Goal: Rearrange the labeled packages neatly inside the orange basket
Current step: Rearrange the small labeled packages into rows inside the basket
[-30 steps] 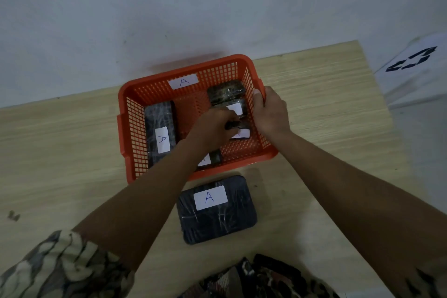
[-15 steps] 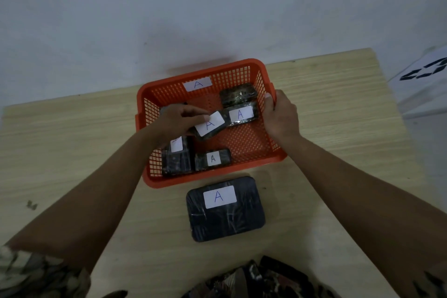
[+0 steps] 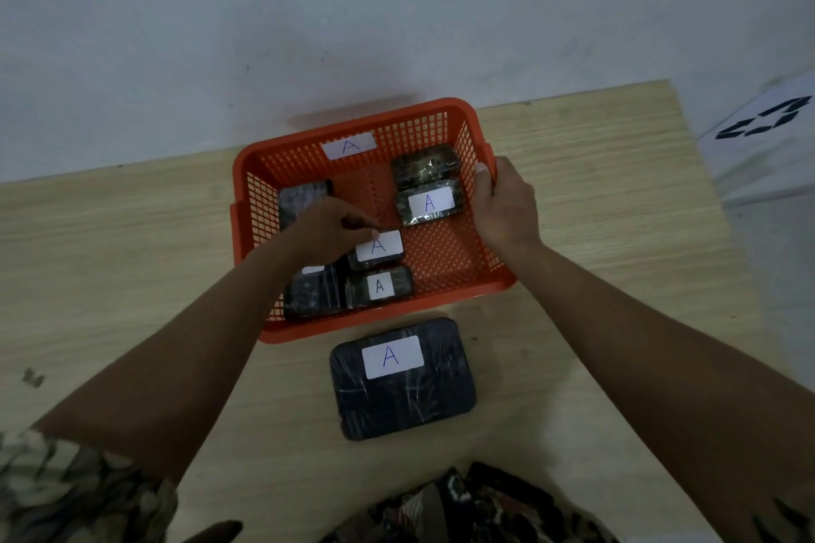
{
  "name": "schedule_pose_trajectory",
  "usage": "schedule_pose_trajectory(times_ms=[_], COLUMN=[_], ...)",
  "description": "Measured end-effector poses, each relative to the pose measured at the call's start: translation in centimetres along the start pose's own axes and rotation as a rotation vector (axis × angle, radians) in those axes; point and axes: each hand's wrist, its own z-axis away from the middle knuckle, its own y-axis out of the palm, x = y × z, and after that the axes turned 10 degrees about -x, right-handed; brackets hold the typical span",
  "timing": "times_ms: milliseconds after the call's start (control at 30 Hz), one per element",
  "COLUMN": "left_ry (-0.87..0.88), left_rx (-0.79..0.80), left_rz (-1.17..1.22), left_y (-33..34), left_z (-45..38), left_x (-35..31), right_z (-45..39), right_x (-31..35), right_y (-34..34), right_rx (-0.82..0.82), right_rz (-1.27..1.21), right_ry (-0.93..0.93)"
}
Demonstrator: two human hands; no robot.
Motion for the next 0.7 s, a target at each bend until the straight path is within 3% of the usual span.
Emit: schedule_pose_trajectory(times_ms=[333, 600, 700], left_ry=[0.131, 0.159, 0.186], left_rx=[0.099, 0.057, -0.062], left_rz=[-0.269, -0.264, -0.201], left_y=[0.6, 1.0, 0.8], left_z=[-0.1, 0.2, -0.2], left_x=[0.2, 0.3, -0.7], right_z=[0.1, 0.1, 0.1], right_x=[0.2, 0.4, 0.4], right_y=[-0.2, -0.2, -0.2], right_rx=[-0.008, 0.0, -0.004], right_rz=[0.013, 0.023, 0.025], right_ry=[-0.006, 0.006, 0.005])
